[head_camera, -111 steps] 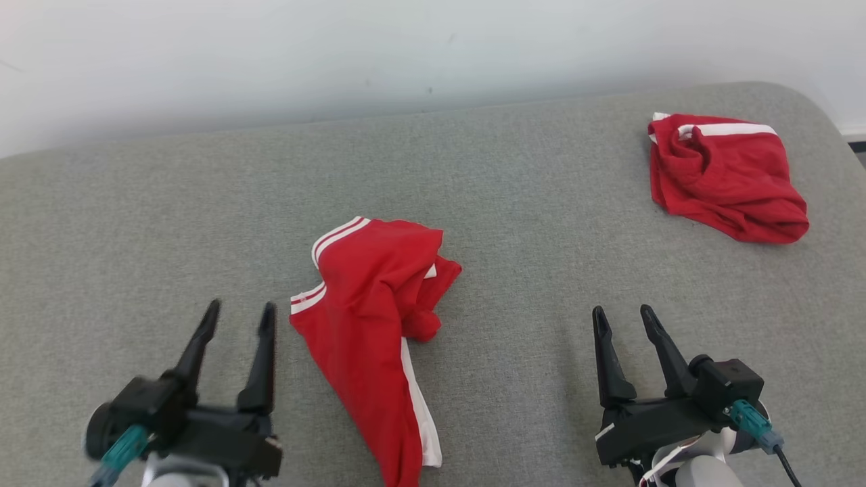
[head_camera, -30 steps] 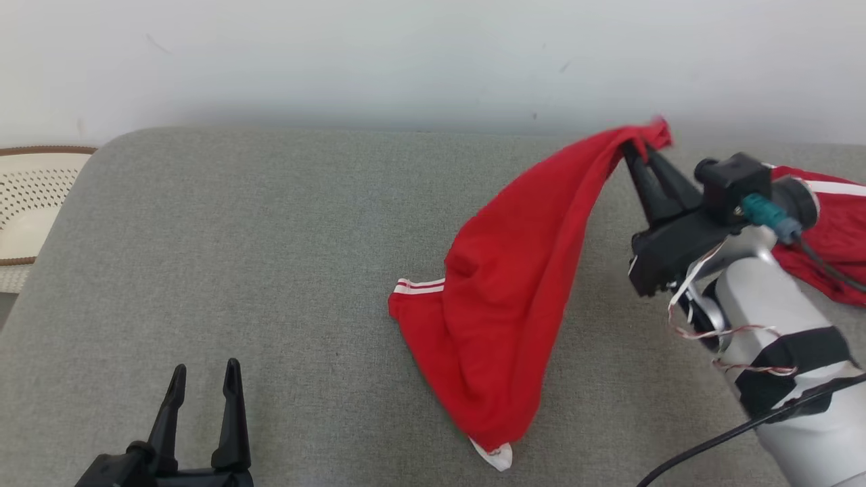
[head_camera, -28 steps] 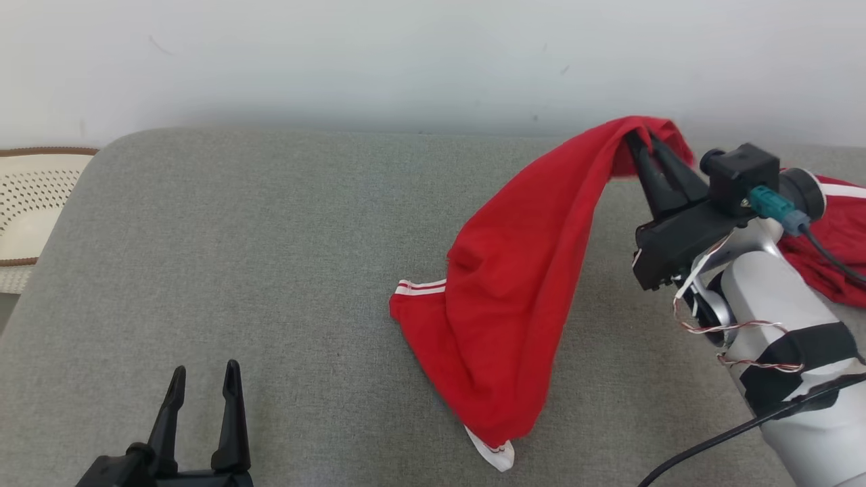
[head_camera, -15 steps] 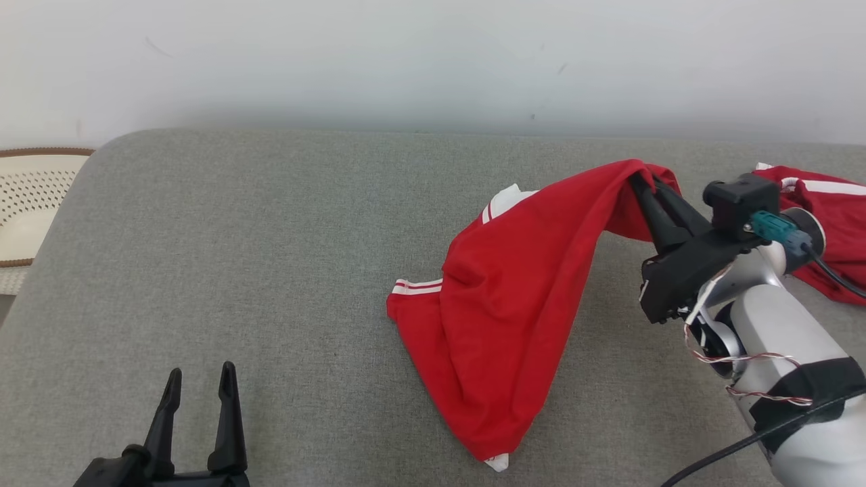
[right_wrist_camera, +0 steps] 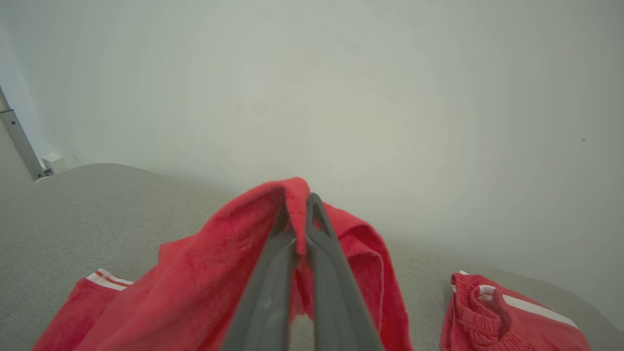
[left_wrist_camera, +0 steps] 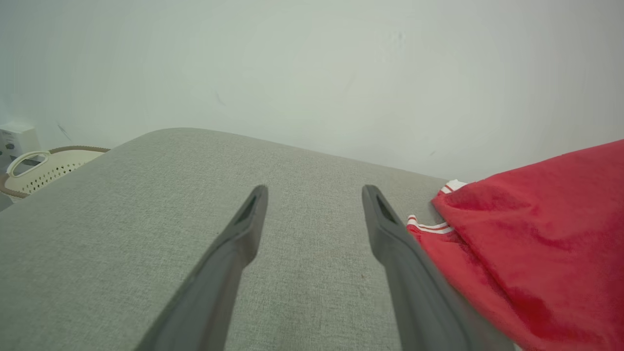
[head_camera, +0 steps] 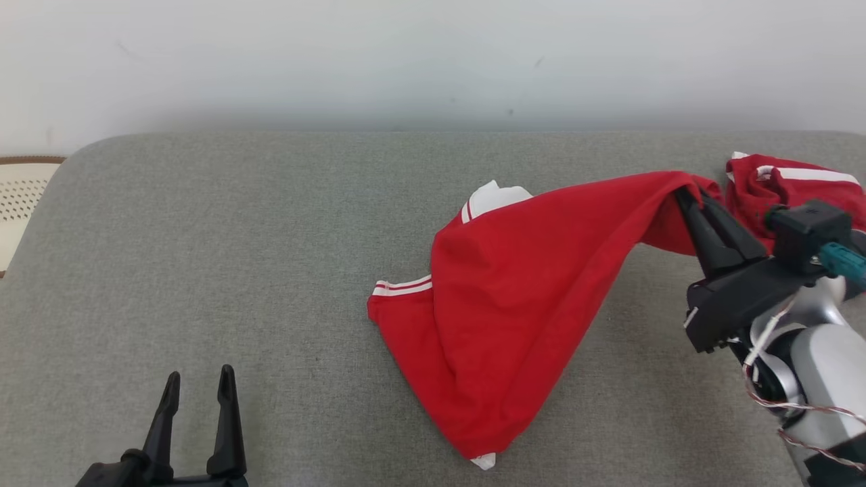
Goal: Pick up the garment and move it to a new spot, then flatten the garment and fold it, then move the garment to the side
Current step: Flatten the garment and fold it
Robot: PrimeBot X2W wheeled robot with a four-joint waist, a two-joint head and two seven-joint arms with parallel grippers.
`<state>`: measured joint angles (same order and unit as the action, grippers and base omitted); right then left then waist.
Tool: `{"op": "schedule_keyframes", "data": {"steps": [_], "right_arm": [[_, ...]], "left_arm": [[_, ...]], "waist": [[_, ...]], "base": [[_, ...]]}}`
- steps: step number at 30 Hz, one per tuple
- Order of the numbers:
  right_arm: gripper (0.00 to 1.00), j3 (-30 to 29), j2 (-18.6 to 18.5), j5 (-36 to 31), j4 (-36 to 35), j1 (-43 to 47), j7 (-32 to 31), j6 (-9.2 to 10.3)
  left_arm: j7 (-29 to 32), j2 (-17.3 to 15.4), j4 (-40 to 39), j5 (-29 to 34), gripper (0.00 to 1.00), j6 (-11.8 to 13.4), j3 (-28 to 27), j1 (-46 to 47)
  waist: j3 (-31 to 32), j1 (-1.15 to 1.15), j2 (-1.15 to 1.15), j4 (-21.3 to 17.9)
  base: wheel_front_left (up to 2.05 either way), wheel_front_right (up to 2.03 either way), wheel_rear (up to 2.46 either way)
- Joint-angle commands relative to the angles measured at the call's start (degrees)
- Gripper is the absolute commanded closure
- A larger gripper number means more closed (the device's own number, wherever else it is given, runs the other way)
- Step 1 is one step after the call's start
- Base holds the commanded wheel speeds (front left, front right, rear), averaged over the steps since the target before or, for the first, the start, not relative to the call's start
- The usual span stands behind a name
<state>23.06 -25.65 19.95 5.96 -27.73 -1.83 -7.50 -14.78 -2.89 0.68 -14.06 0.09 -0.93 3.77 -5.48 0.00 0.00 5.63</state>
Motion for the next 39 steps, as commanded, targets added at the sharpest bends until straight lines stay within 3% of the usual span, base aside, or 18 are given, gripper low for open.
{"op": "schedule_keyframes", "data": {"steps": [1, 9, 17, 27, 34, 39], "right_arm": [[1.0, -0.4, -0.5, -0.1, -1.4, 1.1, -0.7, 0.01], [1.0, -4.6, -1.1, -0.8, -13.6, 7.7, -9.0, 0.01], [1.0, -3.0, -1.0, -0.7, -11.6, 6.7, -11.1, 0.01], [1.0, 7.6, 2.9, 0.8, 7.5, -5.3, -6.5, 0.01], [1.0, 14.4, 6.8, 0.9, 24.2, -14.8, 0.6, 0.01], [0.98, 17.7, 9.0, 1.0, 32.5, -20.0, 4.3, 0.01]], "left_arm": [[-0.4, 0.0, -0.2, 0.3, 0.0, -0.1, 0.1, -0.5], [-0.4, 0.0, -0.2, 0.1, 0.0, -0.2, 0.6, -0.4], [-0.4, 0.0, 0.5, -0.6, 0.0, -0.1, 2.0, 0.4], [-0.4, 0.0, 1.5, -1.1, 0.0, -0.2, 3.5, 1.4], [-0.3, 0.0, 2.4, -1.5, 0.0, -0.5, 4.4, 2.5], [-0.3, 0.0, 2.7, -1.6, 0.0, -0.9, 4.7, 3.2]], "waist": [[0.1, 0.0, 0.0, -0.3], [0.1, 0.0, 0.0, -0.1], [0.2, 0.0, 0.0, 2.0], [-0.4, 0.0, 0.0, 4.9], [-1.5, 0.0, 0.0, 5.9], [-2.2, 0.0, 0.0, 6.3]], "base": [[0.0, 0.0, 0.0], [0.0, 0.0, 0.0], [0.0, 0.0, 0.0], [0.0, 0.0, 0.0], [0.0, 0.0, 0.0], [0.0, 0.0, 0.0]]}}
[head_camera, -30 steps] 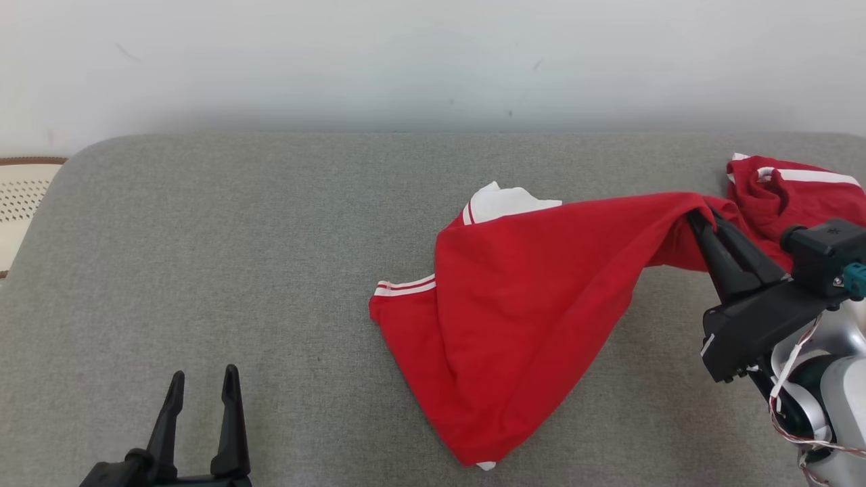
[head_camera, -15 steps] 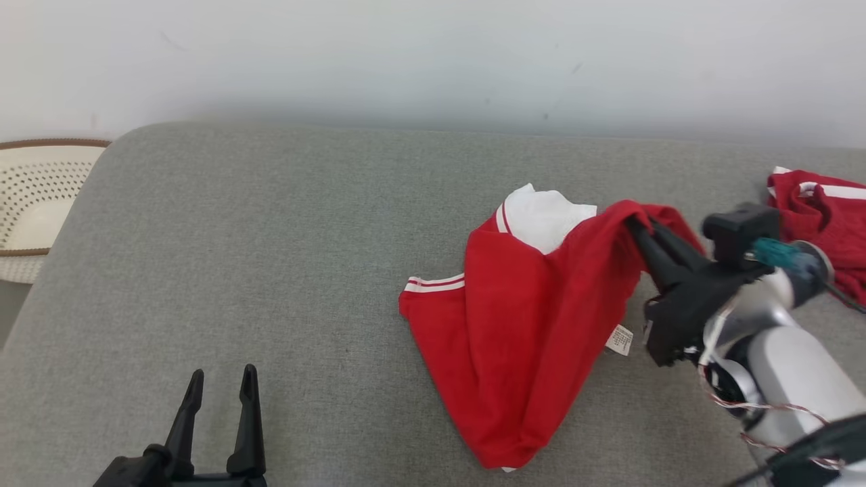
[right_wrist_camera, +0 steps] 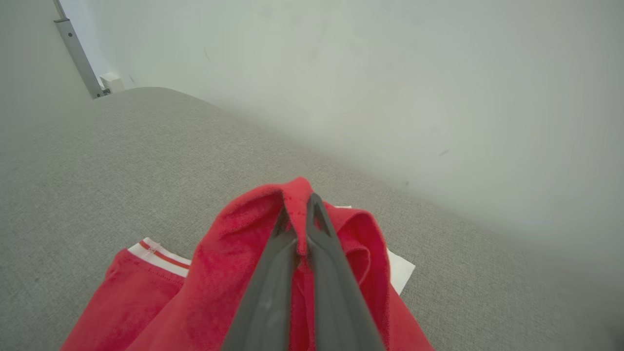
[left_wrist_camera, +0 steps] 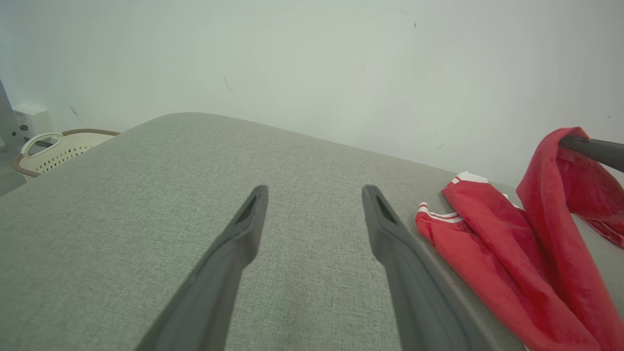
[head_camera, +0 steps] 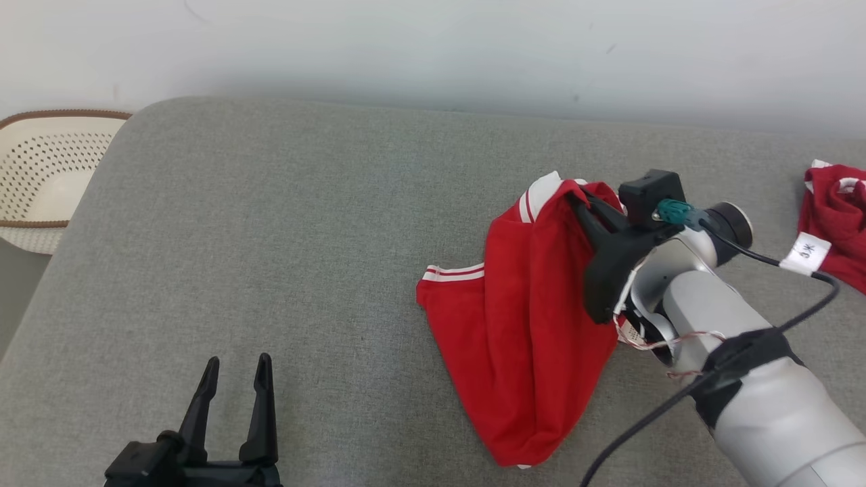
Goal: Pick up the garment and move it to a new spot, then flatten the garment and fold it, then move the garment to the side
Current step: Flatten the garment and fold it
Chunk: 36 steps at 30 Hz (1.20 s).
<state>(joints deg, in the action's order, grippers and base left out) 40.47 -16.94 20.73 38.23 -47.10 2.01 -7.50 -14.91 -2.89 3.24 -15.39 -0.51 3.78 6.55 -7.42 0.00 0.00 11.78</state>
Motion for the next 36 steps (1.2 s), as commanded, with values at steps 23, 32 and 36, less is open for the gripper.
{"op": "schedule_keyframes", "data": {"steps": [23, 32, 36], "right_arm": [[0.0, -0.4, -0.5, 9.2, 9.3, -1.8, 13.2, 0.01], [0.0, -7.9, -4.8, 6.7, 1.6, 8.3, 13.2, 0.01], [0.0, -9.3, -5.0, 6.7, 0.1, 11.9, 12.2, 0.01]], "left_arm": [[-0.2, 0.0, -0.9, 0.7, 0.0, 0.2, -1.4, -1.3], [-0.2, 0.0, -1.8, 1.0, 0.0, 0.3, -2.0, -2.0], [-0.2, 0.0, -2.3, 1.1, 0.0, 0.4, -2.0, -2.0]], "waist": [[1.0, 0.0, 0.0, -3.5], [1.1, 0.0, 0.0, -4.9], [1.0, 0.0, 0.0, -5.0]], "base": [[0.0, 0.0, 0.0], [0.0, 0.0, 0.0], [0.0, 0.0, 0.0]]}}
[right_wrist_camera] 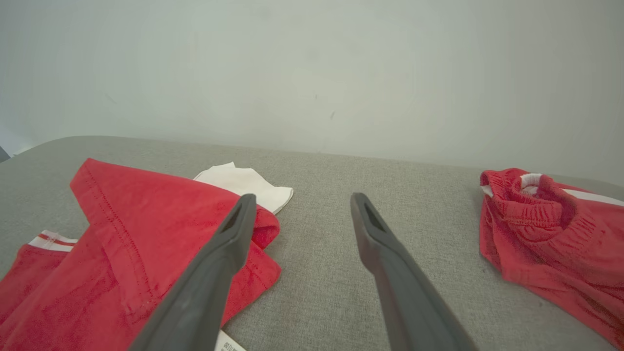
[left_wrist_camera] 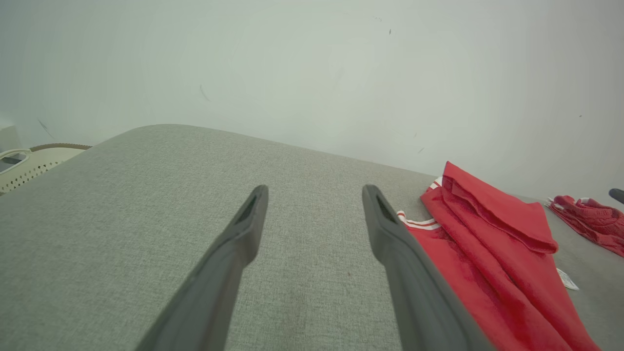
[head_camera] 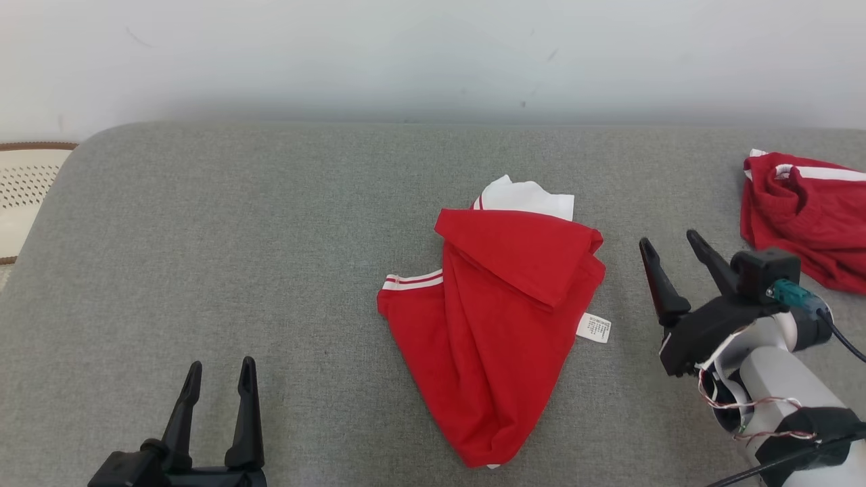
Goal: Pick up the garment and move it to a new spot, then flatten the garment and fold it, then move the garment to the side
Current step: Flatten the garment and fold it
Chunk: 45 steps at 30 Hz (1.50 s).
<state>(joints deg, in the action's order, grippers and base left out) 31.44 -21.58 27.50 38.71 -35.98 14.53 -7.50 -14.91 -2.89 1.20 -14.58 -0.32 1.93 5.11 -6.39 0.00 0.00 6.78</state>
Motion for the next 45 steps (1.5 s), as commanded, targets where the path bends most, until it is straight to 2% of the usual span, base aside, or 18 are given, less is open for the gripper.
{"op": "schedule_keyframes", "data": {"steps": [1, 9, 14, 33, 34, 35, 45], "right_arm": [[0.0, -0.6, -0.2, 0.0, -0.6, 1.5, -0.7, 0.01], [0.0, -0.8, 0.9, 0.3, -0.3, 3.8, -4.0, 0.01], [0.0, 0.1, 1.8, 1.4, 2.2, 2.1, -5.6, 0.01], [0.0, 6.1, 4.9, 5.6, 18.6, -8.0, -4.9, 0.01], [0.45, 6.4, 5.0, 5.9, 19.3, -8.4, -5.1, 0.01], [1.0, 7.0, 5.0, 6.3, 20.5, -9.2, -4.8, 0.01], [1.0, 9.7, 4.7, 8.8, 20.5, -9.4, -0.6, 0.01]], "left_arm": [[-0.2, 0.0, -0.4, 0.3, 0.0, 0.3, -0.1, -0.6], [-0.2, 0.0, -0.4, 0.3, 0.0, 0.1, 0.1, 0.0], [-0.2, 0.0, -0.2, 0.0, 0.0, 0.0, 0.3, 0.6], [-0.2, 0.0, -0.2, -0.4, 0.0, -0.9, 0.4, 2.5], [-0.2, 0.0, -0.2, -0.4, 0.0, -1.0, 0.5, 2.6], [-0.2, 0.0, -0.1, -0.4, 0.0, -0.9, 0.6, 3.0], [-0.2, 0.0, 0.4, -0.5, 0.0, -0.7, 0.0, 2.6]], "waist": [[-0.1, 0.0, 0.0, 0.0], [-0.5, 0.0, 0.0, 0.4], [-1.2, 0.0, 0.0, 1.3], [-5.5, 0.0, 0.0, 4.5], [-5.7, 0.0, 0.0, 4.6], [-6.3, 0.0, 0.0, 4.9], [-6.1, 0.0, 0.0, 3.9]], "base": [[0.0, 0.0, 0.0], [0.0, 0.0, 0.0], [0.0, 0.0, 0.0], [0.0, 0.0, 0.0], [0.0, 0.0, 0.0], [0.0, 0.0, 0.0], [0.0, 0.0, 0.0]]}}
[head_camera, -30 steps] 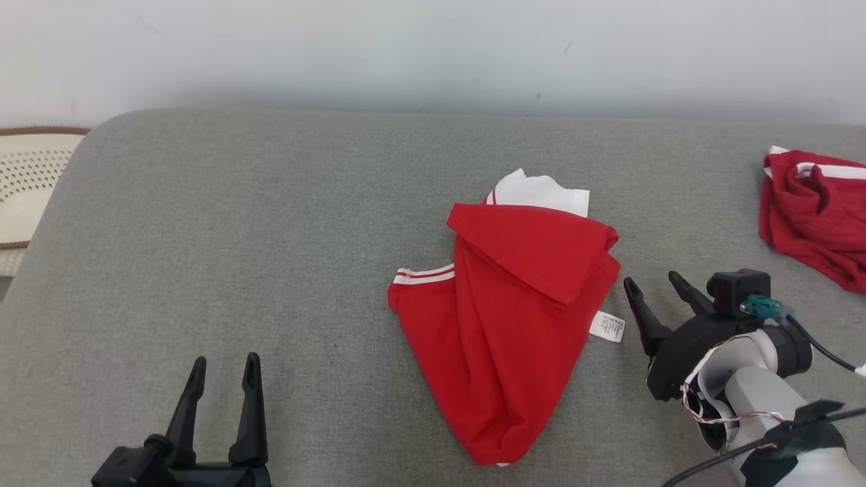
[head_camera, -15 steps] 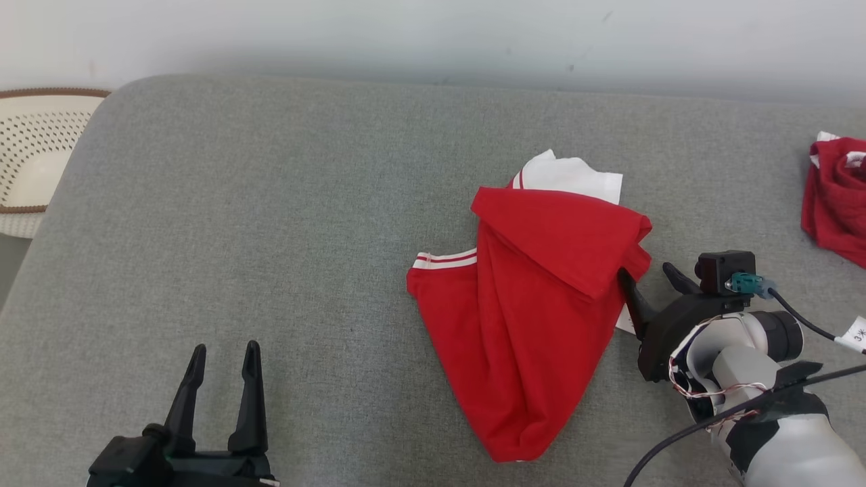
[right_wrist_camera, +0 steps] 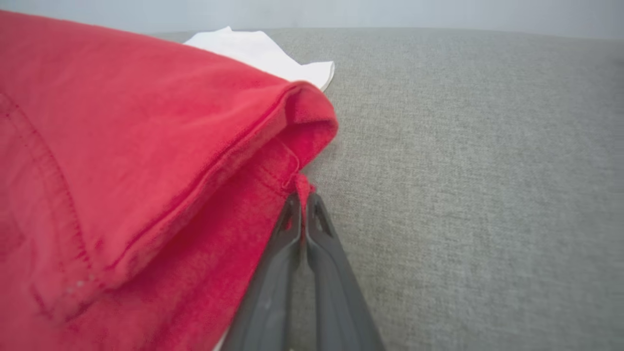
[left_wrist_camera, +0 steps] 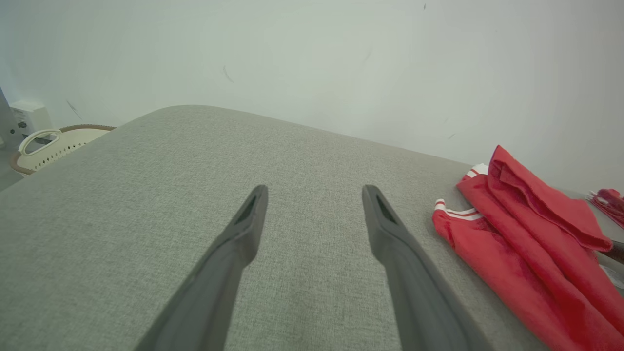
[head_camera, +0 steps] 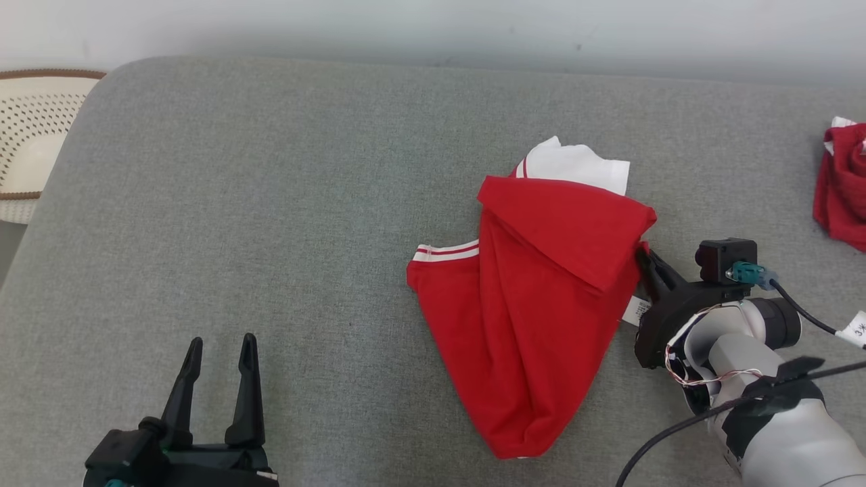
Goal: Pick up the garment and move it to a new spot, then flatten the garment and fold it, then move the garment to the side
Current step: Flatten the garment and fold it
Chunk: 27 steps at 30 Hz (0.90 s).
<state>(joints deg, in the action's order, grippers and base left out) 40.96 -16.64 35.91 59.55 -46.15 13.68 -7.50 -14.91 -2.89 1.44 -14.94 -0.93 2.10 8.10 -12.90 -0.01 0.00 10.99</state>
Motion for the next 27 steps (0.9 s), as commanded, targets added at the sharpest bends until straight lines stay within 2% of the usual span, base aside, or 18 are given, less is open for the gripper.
{"op": "schedule_keyframes", "data": {"steps": [1, 6, 17, 22, 27], "right_arm": [[1.0, 0.2, -0.5, 0.9, -1.0, 1.2, 0.6, 0.01], [1.0, -0.5, -2.2, 2.0, -5.1, 3.3, 1.5, 0.01], [1.0, -5.8, -6.4, 2.3, -21.3, 14.8, 1.5, 0.01], [1.0, -11.1, -7.6, 2.0, -29.0, 22.9, -1.5, 0.01], [1.0, -17.6, -6.8, 0.4, -39.3, 32.4, -7.7, 0.01]], "left_arm": [[-0.2, 0.0, 0.2, -0.2, 0.0, 0.0, -0.2, -0.5], [-0.2, 0.0, 0.4, 0.0, 0.0, 0.3, -0.5, -1.4], [-0.2, 0.0, 0.1, 0.3, 0.0, 1.0, -0.5, -3.8], [-0.2, 0.0, 0.3, -0.1, 0.0, 1.4, -0.5, -4.5], [-0.2, 0.0, 0.3, -0.4, 0.0, 1.4, -1.0, -4.7]], "waist": [[0.7, 0.01, 0.0, -0.6], [2.0, 0.01, 0.0, -1.9], [5.0, 0.01, 0.0, -6.5], [5.8, 0.01, 0.0, -8.0], [6.0, 0.01, 0.0, -9.3]], "base": [[0.0, 0.0, 0.0], [0.0, 0.0, 0.0], [0.0, 0.0, 0.0], [0.0, 0.0, 0.0], [0.0, 0.0, 0.0]]}}
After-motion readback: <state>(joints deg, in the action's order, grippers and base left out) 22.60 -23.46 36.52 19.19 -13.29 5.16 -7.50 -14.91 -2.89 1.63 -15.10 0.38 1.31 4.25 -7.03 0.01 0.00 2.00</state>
